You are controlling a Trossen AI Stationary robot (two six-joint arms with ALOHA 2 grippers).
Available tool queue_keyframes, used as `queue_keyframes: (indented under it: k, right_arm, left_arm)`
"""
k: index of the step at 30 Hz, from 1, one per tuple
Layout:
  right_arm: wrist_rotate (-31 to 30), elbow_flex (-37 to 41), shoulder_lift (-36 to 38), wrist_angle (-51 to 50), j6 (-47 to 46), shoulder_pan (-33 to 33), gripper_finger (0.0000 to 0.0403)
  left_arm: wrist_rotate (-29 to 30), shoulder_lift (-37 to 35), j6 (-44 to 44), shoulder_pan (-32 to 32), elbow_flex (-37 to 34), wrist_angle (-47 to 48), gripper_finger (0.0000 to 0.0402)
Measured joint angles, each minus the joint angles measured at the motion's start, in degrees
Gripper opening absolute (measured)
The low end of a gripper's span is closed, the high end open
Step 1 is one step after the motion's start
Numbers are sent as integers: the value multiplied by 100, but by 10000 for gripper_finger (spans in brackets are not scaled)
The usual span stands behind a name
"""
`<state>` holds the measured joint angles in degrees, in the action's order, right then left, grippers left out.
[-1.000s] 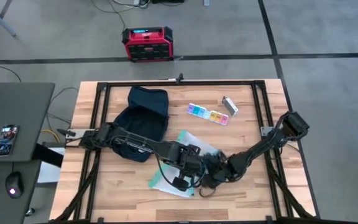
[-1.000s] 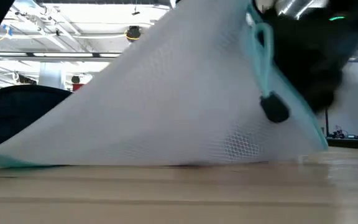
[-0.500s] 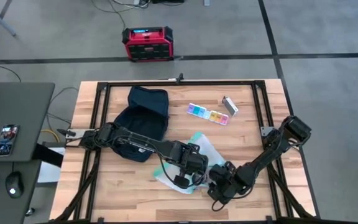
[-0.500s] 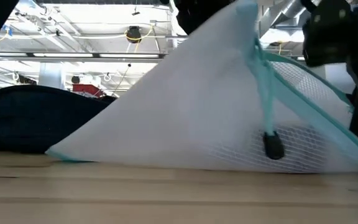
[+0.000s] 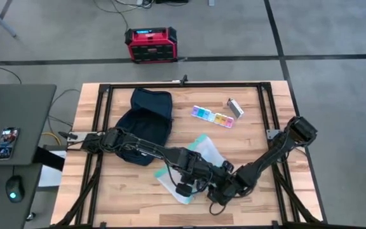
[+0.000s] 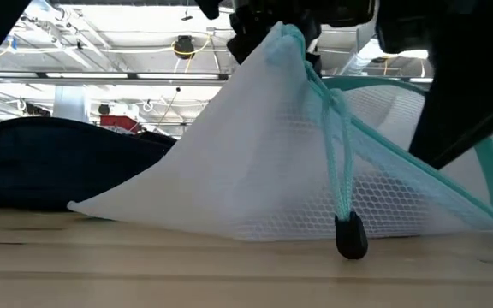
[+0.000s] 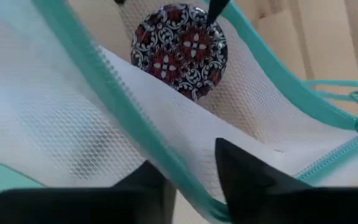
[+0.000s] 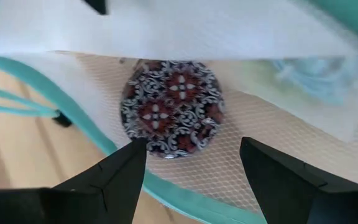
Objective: Unpack backpack
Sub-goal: Remove the scented candle from the zip bag
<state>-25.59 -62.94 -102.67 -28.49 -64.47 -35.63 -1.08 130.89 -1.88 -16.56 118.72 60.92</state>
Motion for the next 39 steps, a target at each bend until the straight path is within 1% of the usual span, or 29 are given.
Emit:
queue_keyframes:
  k: [4, 7, 10, 16, 21, 27, 30, 32, 35, 39]
  right_arm:
    - [13, 3, 0, -5, 175, 210, 255]
    - [7, 13, -4, 4, 274, 303, 255]
    - [-113, 13, -2, 78, 458, 372, 255]
    - [-165, 52, -11, 278, 785, 418, 255]
    - [-163, 55, -11, 304, 1036, 381, 255]
    - [-331, 11, 66, 389, 1034, 215, 255]
    - [-319, 9, 71, 364, 1036, 208, 255]
    - [-314, 17, 59, 339, 1037, 208, 255]
    - [-263, 43, 31, 396, 1041, 244, 255]
    - [-264, 42, 33, 557, 1043, 346, 255]
  left_arm:
    - [103, 32, 306, 0, -20, 271, 140]
    - [366, 37, 453, -10, -319, 101, 151]
    - [452, 67, 478, -26, -753, -336, 149]
    - [429, 31, 394, -48, -1222, -1042, 137]
    - [438, -38, 277, -88, -1261, -1132, 136]
    - [464, -450, 256, -121, -1311, -1221, 136]
    - [493, -485, 258, -133, -1311, -1232, 136]
    - [667, -501, 196, -196, -1386, -1173, 136]
    - [711, -784, 248, -229, -1753, -1508, 136]
    - [765, -1293, 397, -240, -2738, -2189, 135]
